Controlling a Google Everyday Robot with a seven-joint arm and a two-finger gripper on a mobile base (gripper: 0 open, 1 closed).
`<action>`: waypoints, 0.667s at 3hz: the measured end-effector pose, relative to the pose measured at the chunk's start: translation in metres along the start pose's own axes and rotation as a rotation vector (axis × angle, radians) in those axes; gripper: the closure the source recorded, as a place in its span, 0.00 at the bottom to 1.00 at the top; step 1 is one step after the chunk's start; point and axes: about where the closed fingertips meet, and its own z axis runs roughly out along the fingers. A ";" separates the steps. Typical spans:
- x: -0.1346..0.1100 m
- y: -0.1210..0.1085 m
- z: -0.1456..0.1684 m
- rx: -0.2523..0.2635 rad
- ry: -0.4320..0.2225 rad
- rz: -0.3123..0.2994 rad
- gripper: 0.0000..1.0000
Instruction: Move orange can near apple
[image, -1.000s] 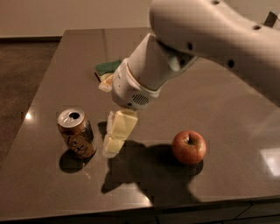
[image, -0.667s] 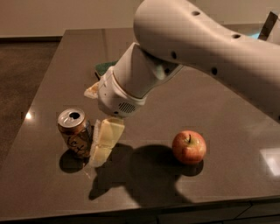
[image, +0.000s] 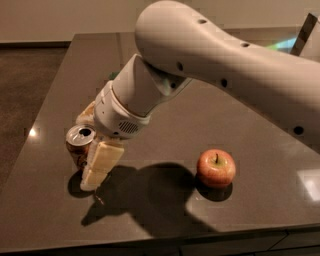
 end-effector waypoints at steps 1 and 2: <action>-0.004 -0.006 0.003 0.001 -0.016 -0.003 0.41; -0.002 -0.019 -0.005 0.020 -0.034 0.004 0.65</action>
Offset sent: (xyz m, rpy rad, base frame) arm 0.0400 -0.0022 0.0122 0.0667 0.0004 -0.0395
